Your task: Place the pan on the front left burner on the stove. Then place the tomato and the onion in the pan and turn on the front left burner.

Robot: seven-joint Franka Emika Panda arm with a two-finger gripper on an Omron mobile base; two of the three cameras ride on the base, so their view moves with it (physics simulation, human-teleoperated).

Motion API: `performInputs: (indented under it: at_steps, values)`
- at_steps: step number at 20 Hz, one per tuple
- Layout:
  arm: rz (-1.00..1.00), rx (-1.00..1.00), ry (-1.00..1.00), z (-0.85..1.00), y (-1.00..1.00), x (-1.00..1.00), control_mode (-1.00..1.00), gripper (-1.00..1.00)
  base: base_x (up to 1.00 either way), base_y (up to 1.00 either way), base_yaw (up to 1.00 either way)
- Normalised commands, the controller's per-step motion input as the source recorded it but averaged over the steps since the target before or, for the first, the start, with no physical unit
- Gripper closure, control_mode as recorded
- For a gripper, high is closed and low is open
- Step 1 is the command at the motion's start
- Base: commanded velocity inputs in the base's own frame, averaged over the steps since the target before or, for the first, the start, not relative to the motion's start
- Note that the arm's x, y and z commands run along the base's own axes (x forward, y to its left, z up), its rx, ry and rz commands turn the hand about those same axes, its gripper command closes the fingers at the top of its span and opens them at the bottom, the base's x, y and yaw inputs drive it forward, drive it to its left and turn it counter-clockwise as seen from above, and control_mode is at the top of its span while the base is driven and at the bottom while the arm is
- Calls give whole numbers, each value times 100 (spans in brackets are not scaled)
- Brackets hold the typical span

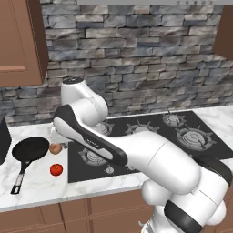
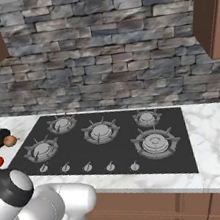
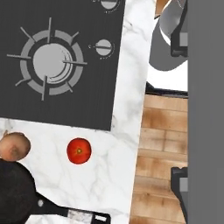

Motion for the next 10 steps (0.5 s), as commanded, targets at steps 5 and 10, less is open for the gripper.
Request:
performInputs:
  at_steps: [5,10]
  values:
    - [0,0,6,-17,28,-9,-100,-100,0,0,0]
    - [0,0,4,-23,35,-2,-100,-100,0,0,0]
